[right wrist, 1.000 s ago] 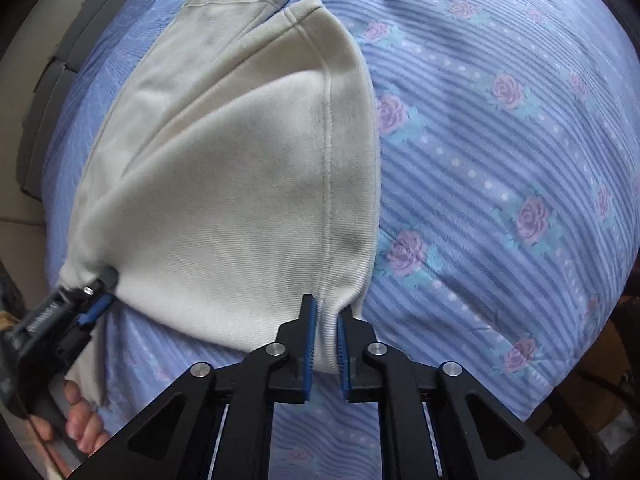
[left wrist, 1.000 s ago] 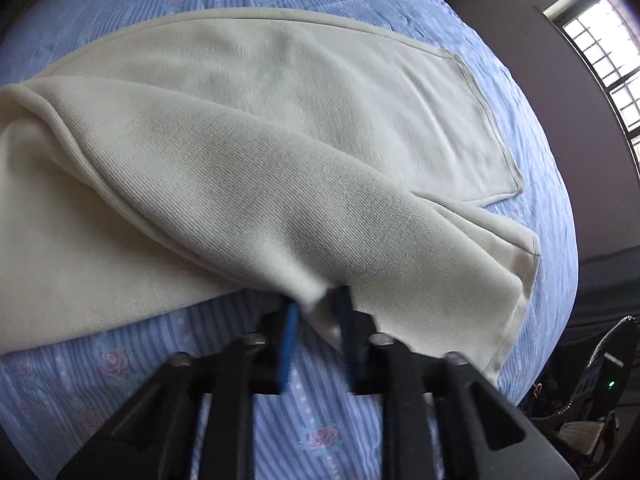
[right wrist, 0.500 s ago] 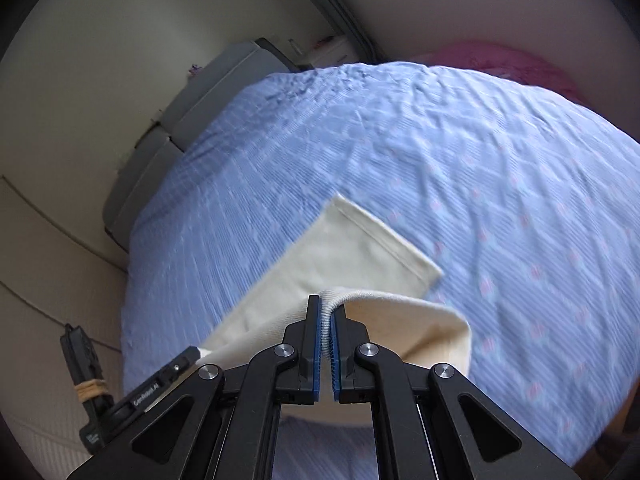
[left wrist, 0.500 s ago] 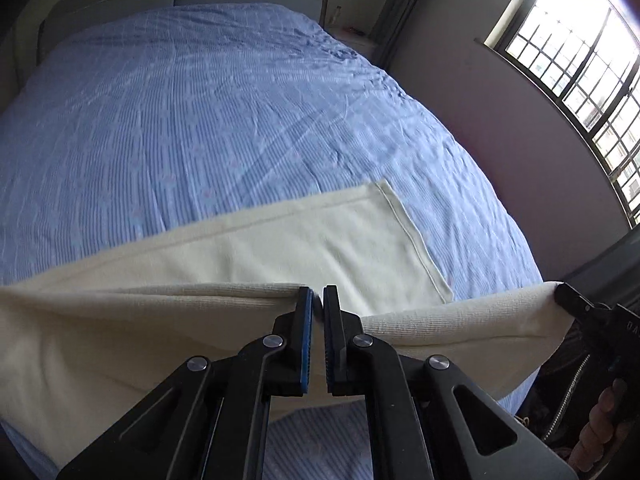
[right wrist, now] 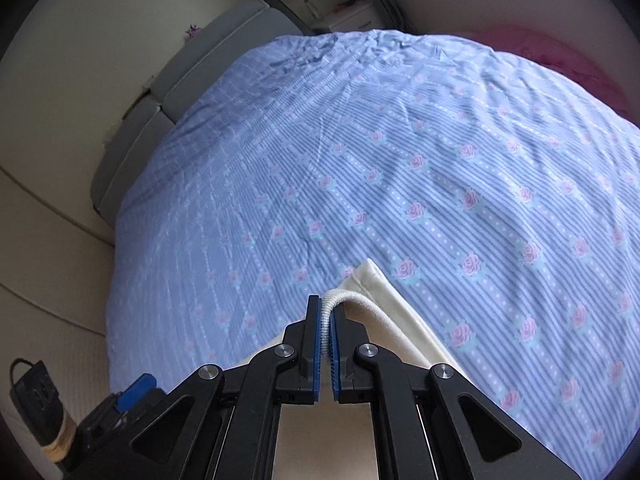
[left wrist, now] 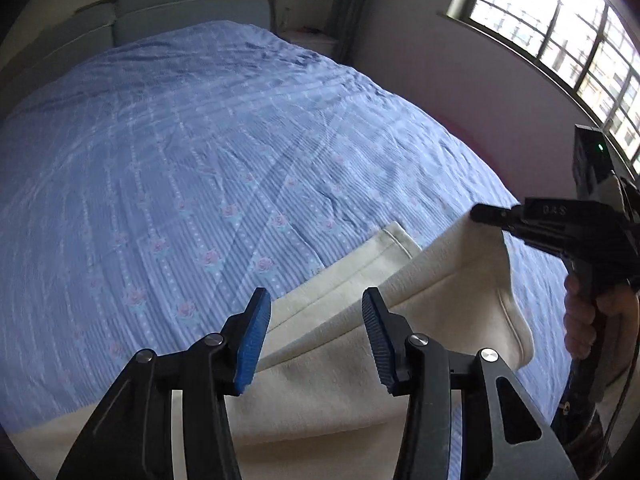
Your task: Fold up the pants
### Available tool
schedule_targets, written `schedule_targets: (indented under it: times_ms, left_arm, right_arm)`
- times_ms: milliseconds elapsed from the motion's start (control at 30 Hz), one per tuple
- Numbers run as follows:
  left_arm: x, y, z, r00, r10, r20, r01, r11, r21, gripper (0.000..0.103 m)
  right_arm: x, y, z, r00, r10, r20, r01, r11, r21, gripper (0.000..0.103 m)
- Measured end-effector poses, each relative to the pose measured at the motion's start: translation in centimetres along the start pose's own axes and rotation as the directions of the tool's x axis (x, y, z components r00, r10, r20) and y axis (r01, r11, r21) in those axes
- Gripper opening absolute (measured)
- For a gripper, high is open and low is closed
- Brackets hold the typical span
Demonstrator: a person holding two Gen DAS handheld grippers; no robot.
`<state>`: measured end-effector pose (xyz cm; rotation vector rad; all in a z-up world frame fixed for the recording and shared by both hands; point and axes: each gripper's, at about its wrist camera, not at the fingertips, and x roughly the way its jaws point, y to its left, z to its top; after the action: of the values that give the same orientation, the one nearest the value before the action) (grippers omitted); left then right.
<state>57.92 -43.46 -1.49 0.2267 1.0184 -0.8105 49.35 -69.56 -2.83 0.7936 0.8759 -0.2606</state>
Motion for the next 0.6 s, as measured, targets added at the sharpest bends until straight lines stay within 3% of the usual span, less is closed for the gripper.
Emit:
schedule_targets:
  times_ms: [67,133,300,367,467,600]
  left_arm:
    - [1.8,0.0,0.5,0.996,-0.051,-0.078,0.056,0.996,0.072,0.054]
    - [3.0,-0.2,0.5,0.986,-0.070,-0.149,0.090,0.987,0.136,0.055]
    - [5.1,-1.5,0.0,0.953,-0.114,-0.281,0.187,0.951,0.248,0.062]
    - [6.4,-1.8,-0.1,0.947,-0.093,-0.309,0.180,0.946,0.268,0.062]
    - [8.6,-1.8,-0.1,0.951,-0.019,-0.309,0.108,0.955,0.276,0.060]
    - [9.0,-1.1,0.1,0.960,-0.018,-0.281,0.085,0.969,0.231,0.059]
  right_arm:
    - [0.4,-0.4,0.1,1.000,-0.003,-0.006,0.003,1.000,0.003,0.005]
    - [0.6,-0.7,-0.1,1.000,-0.001,-0.008,0.002,1.000,0.004,0.005]
    - [1.4,-1.3,0.7,1.000,0.007,-0.019,-0.006,1.000,0.019,0.005]
    - [2.3,-1.1,1.4,1.000,0.010,-0.029,-0.010,1.000,0.016,0.005]
    - [4.3,-0.5,2.5,0.998,0.015,-0.066,-0.016,1.000,-0.011,0.005]
    - [6.8,0.7,3.6,0.985,-0.023,-0.171,-0.002,0.989,-0.146,0.008]
